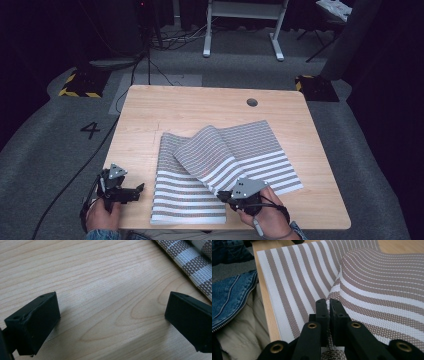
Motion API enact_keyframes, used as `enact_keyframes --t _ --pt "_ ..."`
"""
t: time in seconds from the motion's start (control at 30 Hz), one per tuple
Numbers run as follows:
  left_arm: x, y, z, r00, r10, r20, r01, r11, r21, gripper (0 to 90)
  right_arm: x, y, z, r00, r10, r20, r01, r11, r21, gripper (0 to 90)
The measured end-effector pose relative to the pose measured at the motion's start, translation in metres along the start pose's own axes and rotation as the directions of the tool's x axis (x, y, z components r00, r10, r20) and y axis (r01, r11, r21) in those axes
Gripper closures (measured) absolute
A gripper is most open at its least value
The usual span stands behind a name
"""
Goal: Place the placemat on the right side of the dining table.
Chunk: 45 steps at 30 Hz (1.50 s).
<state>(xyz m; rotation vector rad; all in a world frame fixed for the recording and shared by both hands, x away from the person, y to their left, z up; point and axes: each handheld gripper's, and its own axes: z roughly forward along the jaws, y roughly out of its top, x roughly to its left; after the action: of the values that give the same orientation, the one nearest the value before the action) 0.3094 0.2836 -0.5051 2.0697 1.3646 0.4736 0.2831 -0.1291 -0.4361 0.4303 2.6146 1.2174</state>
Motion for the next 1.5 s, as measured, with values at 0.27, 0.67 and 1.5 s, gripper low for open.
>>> enact_keyframes --t 0.27,0.67,1.5 --pt "0.000 0.000 0.000 1.0000 0.000 0.000 0.000 1.0000 0.000 0.0 0.005 0.002 0.001 0.9997 -0.023 -0.005 0.022 0.994 -0.104 51.9" --pt "0.000 0.002 0.001 1.0000 -0.002 0.000 0.002 1.0000 -0.001 0.0 -0.040 -0.030 -0.035 0.9696 0.183 0.162 -0.162 0.978 -0.133 45.8" --pt "0.001 0.002 0.002 1.0000 0.003 -0.004 -0.003 1.0000 -0.002 0.0 -0.120 -0.153 -0.085 0.7453 0.483 0.459 -0.552 0.834 0.018 28.9"
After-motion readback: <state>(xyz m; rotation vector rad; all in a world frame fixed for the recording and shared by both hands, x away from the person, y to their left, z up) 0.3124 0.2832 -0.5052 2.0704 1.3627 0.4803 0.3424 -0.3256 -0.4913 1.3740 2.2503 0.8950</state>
